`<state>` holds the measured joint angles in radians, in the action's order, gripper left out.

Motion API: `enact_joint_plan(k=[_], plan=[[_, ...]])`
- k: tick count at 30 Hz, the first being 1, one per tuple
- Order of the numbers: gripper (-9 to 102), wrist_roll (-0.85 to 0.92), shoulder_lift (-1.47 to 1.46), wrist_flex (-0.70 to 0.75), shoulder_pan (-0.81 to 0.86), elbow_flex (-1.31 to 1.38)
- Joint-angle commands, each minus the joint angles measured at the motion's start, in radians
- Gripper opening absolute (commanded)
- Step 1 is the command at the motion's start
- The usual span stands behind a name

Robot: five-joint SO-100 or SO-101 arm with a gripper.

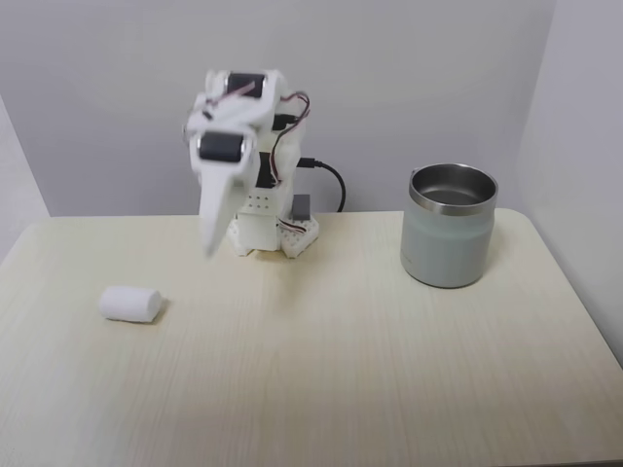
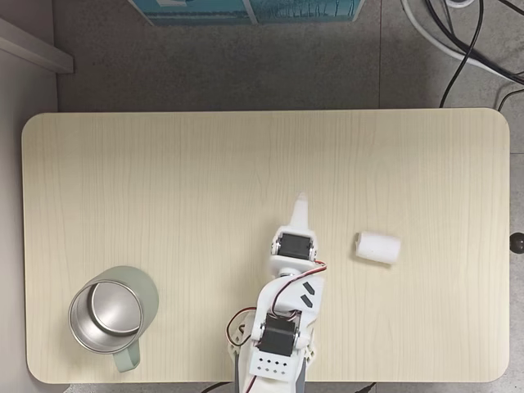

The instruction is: Grasp a dressing and put it in the cup.

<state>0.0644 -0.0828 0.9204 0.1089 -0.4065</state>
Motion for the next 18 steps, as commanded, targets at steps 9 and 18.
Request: enact_joint_plan(k=[9, 18], plan=[[0, 0.058, 0.359, 0.287, 0.041, -0.595], [11, 0.187, 0.736, 0.604, 0.282, -0.94]])
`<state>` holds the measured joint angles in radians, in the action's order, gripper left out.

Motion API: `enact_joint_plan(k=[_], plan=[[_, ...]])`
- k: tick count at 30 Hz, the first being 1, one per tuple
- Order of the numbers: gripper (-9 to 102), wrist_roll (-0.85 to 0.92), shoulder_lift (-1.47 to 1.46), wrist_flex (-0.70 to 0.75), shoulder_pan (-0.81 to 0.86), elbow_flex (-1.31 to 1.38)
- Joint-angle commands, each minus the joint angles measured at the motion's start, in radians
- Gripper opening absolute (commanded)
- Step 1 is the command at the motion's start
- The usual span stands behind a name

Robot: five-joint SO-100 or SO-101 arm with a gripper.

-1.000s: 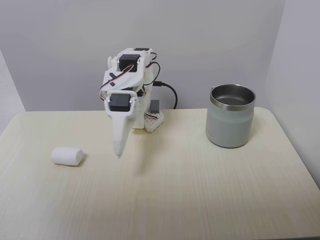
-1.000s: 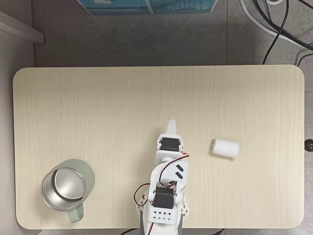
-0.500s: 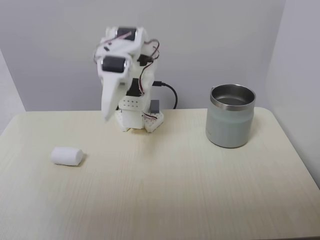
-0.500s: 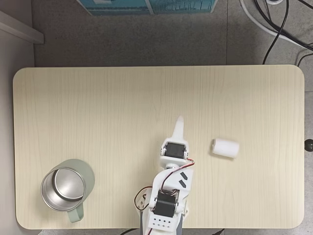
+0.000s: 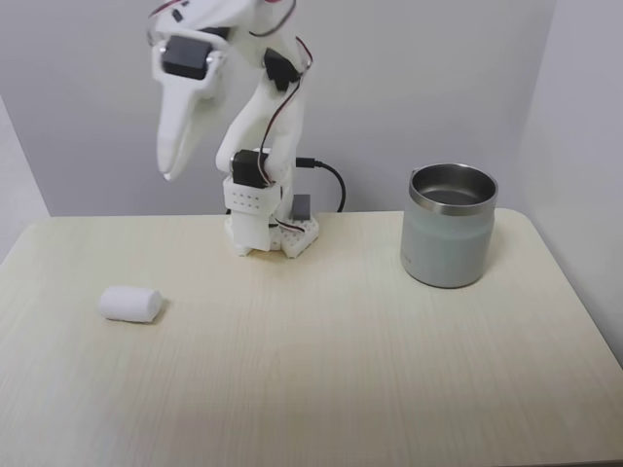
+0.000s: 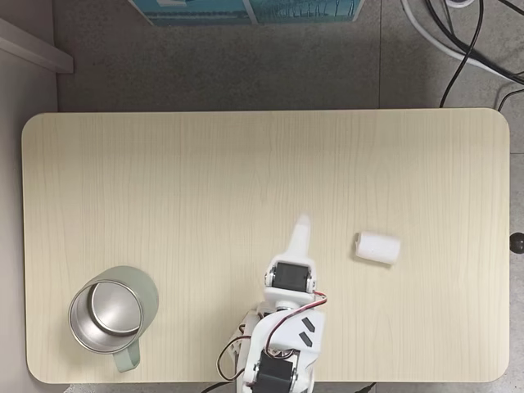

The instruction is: Grasp a dressing and put it in the cup.

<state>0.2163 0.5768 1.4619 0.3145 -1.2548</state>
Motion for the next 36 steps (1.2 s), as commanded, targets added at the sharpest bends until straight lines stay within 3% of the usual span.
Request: enact_joint_plan(k=[1, 7, 11, 23, 36], plan=[[13, 0.06, 0.104, 0.081, 0.11, -0.109], [19, 0.218, 0.273, 0.186, 0.242, -0.181], [21, 0.275, 0.342, 0.179, 0.29, -0.12], [23, 0.41, 0.38, -0.163, 0.428, 0.333], [23, 0.479, 0.747, -0.445, 0.546, 0.368]])
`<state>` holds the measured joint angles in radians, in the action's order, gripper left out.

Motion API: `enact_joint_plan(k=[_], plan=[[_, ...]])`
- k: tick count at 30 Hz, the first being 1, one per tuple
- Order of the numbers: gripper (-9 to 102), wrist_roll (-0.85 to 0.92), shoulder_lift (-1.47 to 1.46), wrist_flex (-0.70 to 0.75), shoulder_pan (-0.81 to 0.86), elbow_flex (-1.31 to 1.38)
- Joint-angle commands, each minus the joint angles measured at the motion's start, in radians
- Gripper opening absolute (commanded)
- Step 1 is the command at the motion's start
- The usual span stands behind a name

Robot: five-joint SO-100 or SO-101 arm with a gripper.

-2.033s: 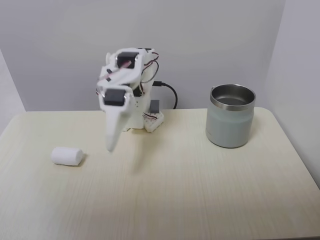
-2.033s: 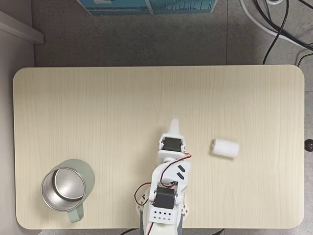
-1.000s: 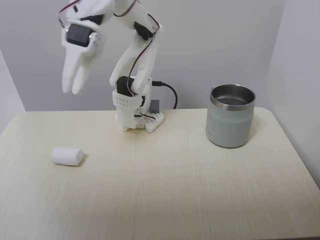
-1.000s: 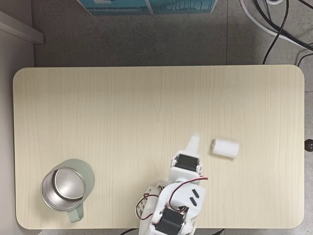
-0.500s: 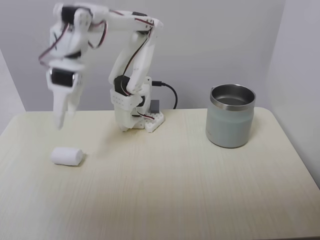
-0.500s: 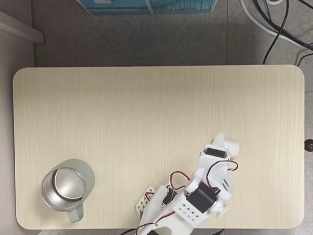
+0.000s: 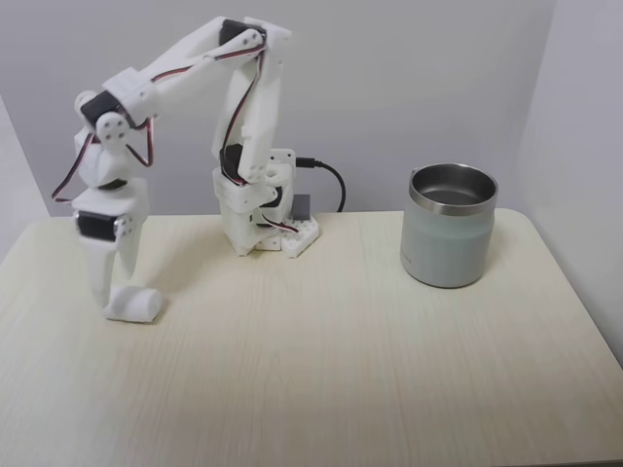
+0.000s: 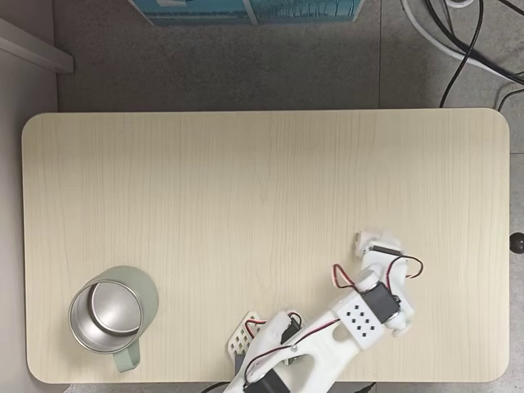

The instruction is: Grasp a dressing and put it in the cup.

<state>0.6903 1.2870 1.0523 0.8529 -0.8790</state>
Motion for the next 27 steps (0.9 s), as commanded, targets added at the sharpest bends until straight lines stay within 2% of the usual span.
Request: enact_joint_plan(k=[1, 15, 17, 21, 27], plan=[[23, 0.005, 0.054, -0.051, 0.006, -0.002], [19, -0.014, 0.153, -0.057, -0.066, -0.02], [16, -0.014, 0.175, -0.046, -0.074, -0.037], [0, -0.015, 0.249, -0.012, -0.067, -0.098], [0, -0.043, 0.221, -0.008, -0.044, -0.104]])
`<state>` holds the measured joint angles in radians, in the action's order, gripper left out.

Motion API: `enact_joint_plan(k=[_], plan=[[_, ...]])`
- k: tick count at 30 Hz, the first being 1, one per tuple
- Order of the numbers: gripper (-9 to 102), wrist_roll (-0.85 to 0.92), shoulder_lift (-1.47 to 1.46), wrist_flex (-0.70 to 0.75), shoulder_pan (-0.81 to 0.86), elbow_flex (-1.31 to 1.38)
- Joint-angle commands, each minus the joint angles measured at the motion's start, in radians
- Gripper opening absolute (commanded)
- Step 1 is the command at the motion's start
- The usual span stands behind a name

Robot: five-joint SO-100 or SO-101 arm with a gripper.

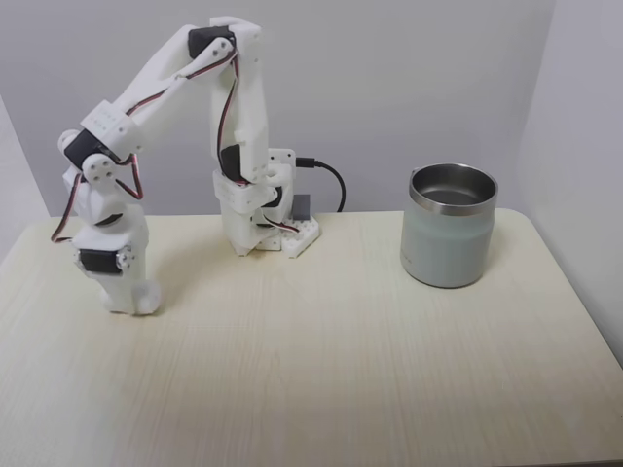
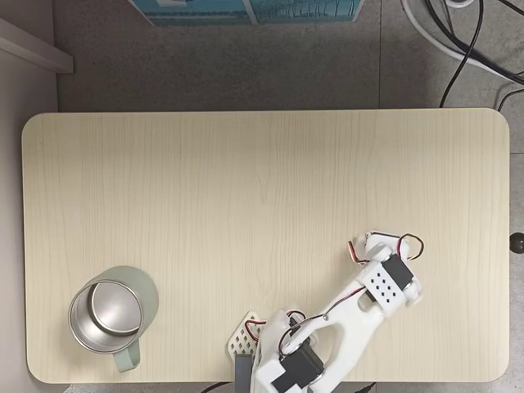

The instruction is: Grasp a dressing and put it in the cup.

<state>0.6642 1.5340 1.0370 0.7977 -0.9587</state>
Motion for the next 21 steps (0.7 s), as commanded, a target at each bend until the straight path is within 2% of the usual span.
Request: enact_joint_plan(k=[1, 5, 12, 17, 21], plan=[[0, -0.025, -0.043, 0.02, 0.009, -0.026], [0, -0.078, -0.17, 0.123, -0.015, -0.08], [0, -0.213, -0.434, 0.443, -0.107, -0.345], [0, -0.27, -0.494, 0.621, -0.184, -0.551], [0, -0.305, -0.514, 0.704, -0.27, -0.653]])
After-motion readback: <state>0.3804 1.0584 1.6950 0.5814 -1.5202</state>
